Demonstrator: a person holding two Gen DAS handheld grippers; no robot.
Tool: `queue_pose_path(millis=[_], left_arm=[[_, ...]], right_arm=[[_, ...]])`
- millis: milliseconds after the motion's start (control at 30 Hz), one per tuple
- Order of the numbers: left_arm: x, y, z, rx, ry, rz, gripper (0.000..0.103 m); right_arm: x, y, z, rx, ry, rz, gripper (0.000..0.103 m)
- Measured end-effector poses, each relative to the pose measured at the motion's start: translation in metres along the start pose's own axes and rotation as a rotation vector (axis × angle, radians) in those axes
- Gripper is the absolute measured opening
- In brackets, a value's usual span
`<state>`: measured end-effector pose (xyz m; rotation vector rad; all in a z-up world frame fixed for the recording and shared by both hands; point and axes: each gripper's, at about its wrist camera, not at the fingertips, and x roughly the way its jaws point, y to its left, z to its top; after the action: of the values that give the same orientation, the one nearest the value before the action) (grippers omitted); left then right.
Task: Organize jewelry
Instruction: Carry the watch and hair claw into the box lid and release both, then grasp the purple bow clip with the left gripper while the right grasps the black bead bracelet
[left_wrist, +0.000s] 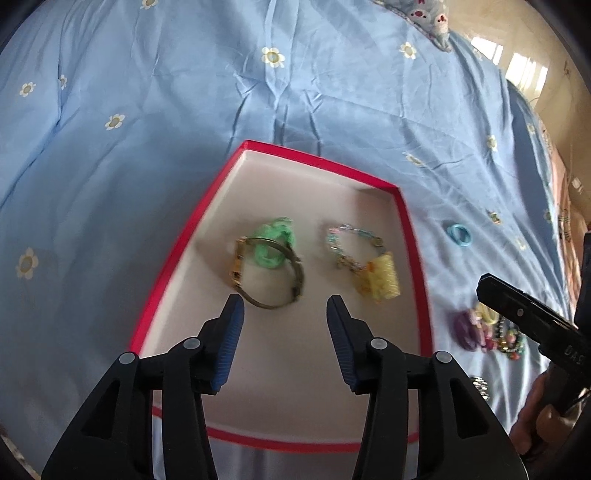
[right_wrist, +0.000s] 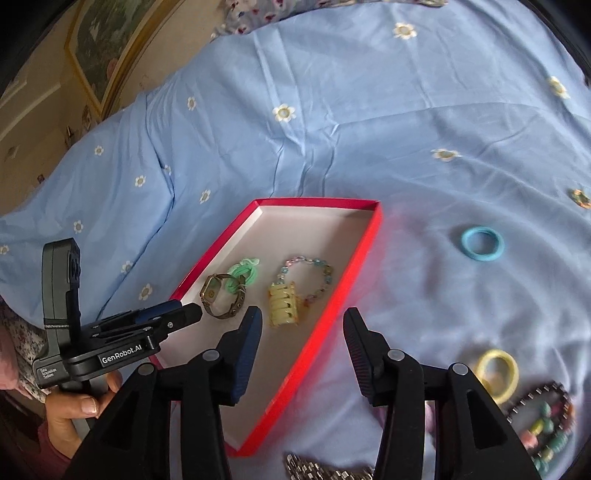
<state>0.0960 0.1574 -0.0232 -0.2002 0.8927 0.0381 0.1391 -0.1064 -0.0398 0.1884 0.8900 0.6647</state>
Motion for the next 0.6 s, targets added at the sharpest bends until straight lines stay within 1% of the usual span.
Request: queue_pose_path(millis=[333, 600], left_arm=[[-0.01, -0.042, -0.014, 0.058, 0.004, -0.069, 0.047], [-0.01, -0.067, -0.023, 0.099, 0.023, -0.114, 0.047]], right_arm=[[-0.048, -0.028, -0.013, 0.047, -0.049, -0.061, 0.048], [-0.072, -0.048, -0.028, 0.08, -0.064, -0.111, 0.048]])
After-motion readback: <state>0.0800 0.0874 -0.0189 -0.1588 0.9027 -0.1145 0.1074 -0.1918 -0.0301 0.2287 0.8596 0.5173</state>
